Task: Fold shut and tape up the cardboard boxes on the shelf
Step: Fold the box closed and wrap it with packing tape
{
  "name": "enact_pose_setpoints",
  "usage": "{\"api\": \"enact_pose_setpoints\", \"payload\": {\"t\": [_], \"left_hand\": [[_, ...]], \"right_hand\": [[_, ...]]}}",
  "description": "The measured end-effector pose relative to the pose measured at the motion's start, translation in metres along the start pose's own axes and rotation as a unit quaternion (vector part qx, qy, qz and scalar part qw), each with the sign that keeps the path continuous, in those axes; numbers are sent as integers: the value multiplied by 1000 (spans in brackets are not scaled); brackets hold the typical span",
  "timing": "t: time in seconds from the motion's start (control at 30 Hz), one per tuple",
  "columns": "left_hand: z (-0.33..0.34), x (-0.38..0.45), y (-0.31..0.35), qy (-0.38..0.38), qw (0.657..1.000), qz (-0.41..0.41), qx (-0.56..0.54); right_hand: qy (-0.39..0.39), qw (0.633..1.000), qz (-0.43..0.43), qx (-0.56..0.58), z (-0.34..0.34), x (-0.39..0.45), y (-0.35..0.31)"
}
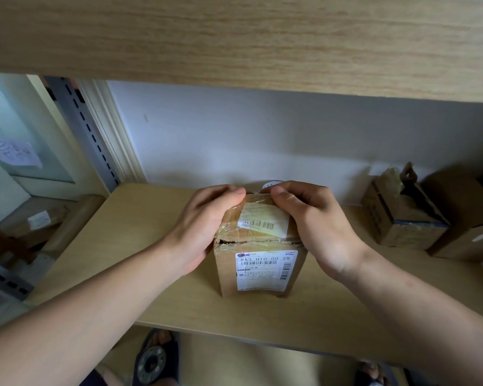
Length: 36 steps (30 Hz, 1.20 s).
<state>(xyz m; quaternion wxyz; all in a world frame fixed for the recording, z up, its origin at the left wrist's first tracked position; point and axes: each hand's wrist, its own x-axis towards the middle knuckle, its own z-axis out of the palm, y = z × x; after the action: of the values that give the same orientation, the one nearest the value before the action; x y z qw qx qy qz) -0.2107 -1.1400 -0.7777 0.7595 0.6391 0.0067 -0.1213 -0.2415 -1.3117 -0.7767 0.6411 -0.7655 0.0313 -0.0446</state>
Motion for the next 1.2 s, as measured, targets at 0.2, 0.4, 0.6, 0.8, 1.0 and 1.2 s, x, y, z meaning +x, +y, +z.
{"api": "enact_pose_setpoints", "payload": {"t": [0.2, 0.4, 0.6, 0.8, 1.0, 1.2], "left_hand": [[-1, 2, -11, 32, 998, 41, -21], [-5, 4, -16, -1, 996, 85, -21], [-5, 1, -15, 3, 997, 81, -6], [-3, -1, -8, -48, 993, 26, 106], [-5, 0, -8, -63, 997, 36, 36], [-6, 1, -8, -82, 996, 40, 15]], "right_hand": [[19, 1000, 3, 17, 2, -1, 2], [13, 1000, 6, 15, 3, -3, -1], [-25, 999, 28, 33, 1, -6, -8], [-34, 997, 69, 25, 2, -6, -6], [-15, 998, 50, 24, 6, -6, -5], [-38, 998, 51, 25, -6, -10, -8]]}}
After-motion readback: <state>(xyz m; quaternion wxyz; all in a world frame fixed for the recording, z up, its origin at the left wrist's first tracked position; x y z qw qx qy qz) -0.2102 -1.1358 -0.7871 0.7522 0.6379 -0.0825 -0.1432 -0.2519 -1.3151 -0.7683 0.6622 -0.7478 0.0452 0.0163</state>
